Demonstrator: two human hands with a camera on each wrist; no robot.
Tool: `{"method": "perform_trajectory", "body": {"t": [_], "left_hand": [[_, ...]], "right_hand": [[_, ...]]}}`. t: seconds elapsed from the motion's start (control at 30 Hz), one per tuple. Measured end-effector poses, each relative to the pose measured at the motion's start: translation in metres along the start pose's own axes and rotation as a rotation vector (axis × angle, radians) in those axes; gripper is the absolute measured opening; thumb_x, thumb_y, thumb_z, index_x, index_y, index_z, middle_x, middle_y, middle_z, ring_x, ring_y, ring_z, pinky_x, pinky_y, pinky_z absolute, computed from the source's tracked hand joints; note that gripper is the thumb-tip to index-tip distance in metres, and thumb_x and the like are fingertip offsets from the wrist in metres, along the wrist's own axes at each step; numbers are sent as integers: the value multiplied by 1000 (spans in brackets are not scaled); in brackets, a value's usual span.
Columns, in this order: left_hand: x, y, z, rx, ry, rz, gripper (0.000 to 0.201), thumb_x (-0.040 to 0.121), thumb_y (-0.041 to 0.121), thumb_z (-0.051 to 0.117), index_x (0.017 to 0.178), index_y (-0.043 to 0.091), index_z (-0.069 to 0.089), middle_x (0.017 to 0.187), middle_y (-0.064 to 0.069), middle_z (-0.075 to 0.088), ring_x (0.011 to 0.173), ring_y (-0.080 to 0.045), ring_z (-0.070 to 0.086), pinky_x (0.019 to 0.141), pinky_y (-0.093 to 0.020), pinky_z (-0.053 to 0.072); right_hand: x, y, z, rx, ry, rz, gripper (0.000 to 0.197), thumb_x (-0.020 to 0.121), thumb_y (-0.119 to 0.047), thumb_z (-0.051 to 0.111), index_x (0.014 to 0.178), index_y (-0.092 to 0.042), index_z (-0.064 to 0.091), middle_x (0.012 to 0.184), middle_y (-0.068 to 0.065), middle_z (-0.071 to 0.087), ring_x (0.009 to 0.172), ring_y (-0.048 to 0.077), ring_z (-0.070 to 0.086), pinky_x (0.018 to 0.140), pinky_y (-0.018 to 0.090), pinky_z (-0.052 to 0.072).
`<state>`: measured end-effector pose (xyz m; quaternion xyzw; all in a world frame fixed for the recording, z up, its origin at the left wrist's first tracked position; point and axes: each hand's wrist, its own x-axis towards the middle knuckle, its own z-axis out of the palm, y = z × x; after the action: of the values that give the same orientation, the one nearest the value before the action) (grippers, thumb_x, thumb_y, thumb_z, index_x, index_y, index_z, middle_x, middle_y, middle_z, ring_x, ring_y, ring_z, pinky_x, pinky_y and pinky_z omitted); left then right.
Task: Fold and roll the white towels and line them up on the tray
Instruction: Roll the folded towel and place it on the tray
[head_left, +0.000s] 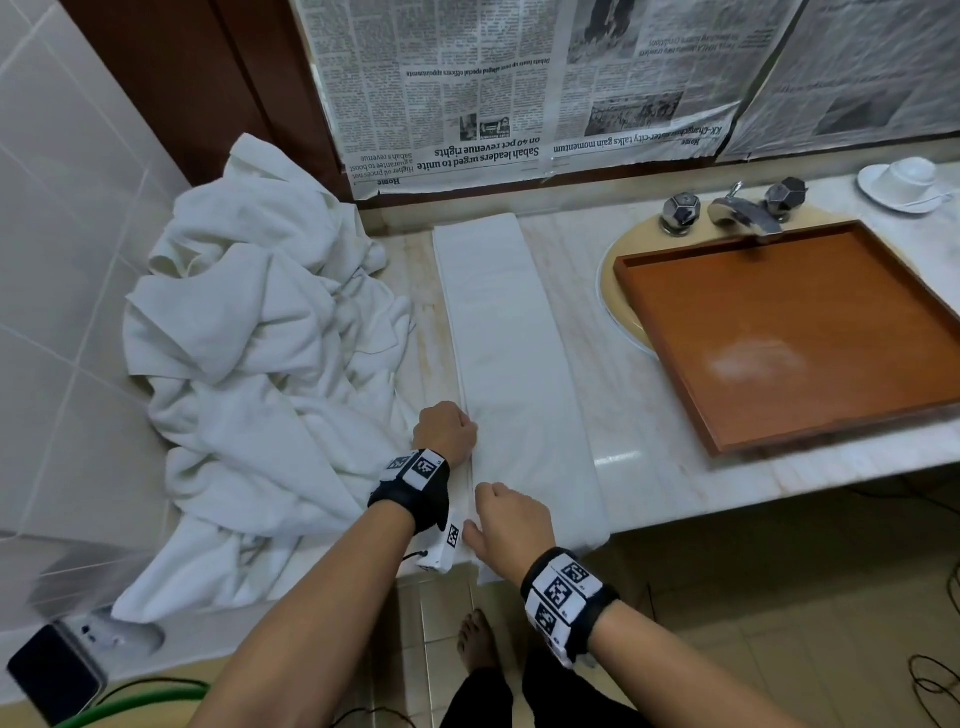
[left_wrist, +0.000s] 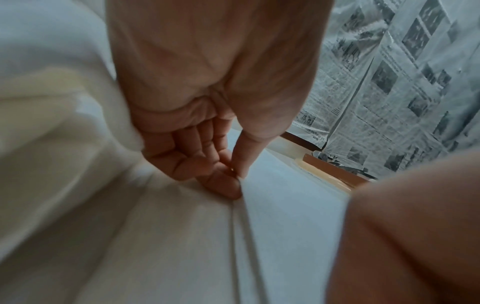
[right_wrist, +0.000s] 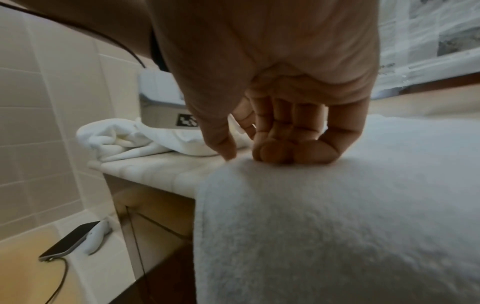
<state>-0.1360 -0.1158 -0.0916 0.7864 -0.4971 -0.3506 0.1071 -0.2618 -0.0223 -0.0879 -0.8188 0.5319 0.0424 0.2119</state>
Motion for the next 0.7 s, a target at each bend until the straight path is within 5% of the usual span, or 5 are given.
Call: {"method": "perform_trajectory", "body": {"t": [0.17, 0.33, 0.5, 0.6, 0.7], "left_hand": [[0, -3, 2, 60, -4, 11, 21, 97, 22, 48, 101, 4, 58, 106, -16, 63, 94, -34, 63, 81, -38, 53], [-6, 2, 5, 130, 1, 8, 24, 101, 20, 45, 114, 2, 53, 116, -18, 59, 101, -35, 61, 77, -34, 46], [-26, -8, 16, 218, 119, 168, 27, 100, 15, 46, 124, 3, 47, 124, -15, 51, 108, -33, 55, 83, -37, 42], [-43, -19, 38, 292, 164, 306, 43, 100, 19, 46, 142, 9, 41, 145, -12, 40, 126, -32, 45, 97, -41, 42], [-59, -23, 64, 302, 136, 387, 51, 101, 30, 33, 149, 12, 40, 159, -7, 33, 144, -30, 34, 107, -46, 38]], "right_hand": [[-26, -3, 13, -2, 63, -19, 16, 89, -23, 62, 100, -12, 58, 91, 4, 62, 78, 24, 64, 59, 30, 32], [-31, -3, 16, 126, -21, -51, 21, 100, -27, 43, 112, -13, 53, 107, 5, 59, 95, 25, 59, 72, 34, 41], [-26, 25, -3, 363, 59, -16, 21, 97, -35, 48, 98, -19, 63, 89, -3, 63, 84, 16, 58, 78, 35, 51], [-12, 65, -8, 152, 350, -23, 31, 93, -31, 45, 113, -17, 64, 107, -1, 64, 99, 18, 60, 86, 36, 51], [4, 82, 0, 56, 236, -74, 50, 96, -35, 35, 138, -14, 53, 143, 3, 53, 133, 23, 48, 110, 42, 37]]}}
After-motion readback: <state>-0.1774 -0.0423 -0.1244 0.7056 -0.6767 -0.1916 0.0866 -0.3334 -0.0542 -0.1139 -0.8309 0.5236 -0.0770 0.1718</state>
